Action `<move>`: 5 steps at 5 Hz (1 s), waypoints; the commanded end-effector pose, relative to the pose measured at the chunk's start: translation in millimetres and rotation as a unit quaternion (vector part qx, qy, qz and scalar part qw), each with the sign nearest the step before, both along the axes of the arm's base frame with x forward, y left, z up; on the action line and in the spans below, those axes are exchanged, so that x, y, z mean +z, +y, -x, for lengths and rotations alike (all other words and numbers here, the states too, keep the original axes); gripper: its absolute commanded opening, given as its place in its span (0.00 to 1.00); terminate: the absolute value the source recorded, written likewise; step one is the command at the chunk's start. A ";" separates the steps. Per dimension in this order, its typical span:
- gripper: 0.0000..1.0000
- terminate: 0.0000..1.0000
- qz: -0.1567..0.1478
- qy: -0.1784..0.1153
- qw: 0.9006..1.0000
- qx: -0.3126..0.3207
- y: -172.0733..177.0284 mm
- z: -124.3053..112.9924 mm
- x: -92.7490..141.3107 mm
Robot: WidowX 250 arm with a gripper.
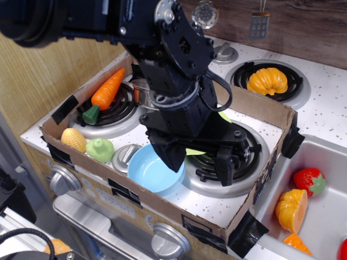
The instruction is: Put carrot on plate
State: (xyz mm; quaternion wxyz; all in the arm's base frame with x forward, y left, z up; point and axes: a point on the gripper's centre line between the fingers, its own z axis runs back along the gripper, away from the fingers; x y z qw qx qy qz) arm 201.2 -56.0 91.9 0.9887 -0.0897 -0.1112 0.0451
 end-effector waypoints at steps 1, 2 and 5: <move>1.00 0.00 0.000 0.000 1.000 0.000 0.0 0.0 0.0; 1.00 0.00 -0.025 -0.003 0.999 0.021 19.4 -9.2 11.0; 1.00 0.00 -0.076 -0.068 0.994 0.039 92.3 -48.6 40.9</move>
